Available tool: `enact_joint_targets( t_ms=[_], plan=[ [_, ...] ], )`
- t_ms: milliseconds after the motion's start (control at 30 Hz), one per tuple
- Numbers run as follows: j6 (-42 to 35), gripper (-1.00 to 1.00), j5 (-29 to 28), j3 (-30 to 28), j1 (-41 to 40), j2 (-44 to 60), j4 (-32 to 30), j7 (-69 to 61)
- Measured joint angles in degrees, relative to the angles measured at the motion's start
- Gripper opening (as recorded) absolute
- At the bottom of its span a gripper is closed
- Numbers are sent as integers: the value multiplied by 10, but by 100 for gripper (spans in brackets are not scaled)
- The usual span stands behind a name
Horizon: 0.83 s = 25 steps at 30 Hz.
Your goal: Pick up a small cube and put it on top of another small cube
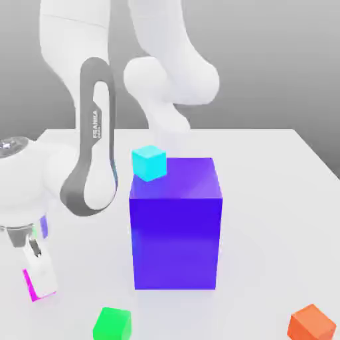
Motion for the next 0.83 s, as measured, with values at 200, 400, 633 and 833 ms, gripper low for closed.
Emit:
enact_joint_targets(
  t_ms=[200,400,633,833],
  plan=[
    [-81,-100,-63,-18,34,-93,-10,15],
    [-137,-100,-106,49,84,-112,30,-89],
    [-115,-100,-128,95,119,-58,62,-165],
    [-98,100,-130,96,119,-39,63,-165]
  ],
)
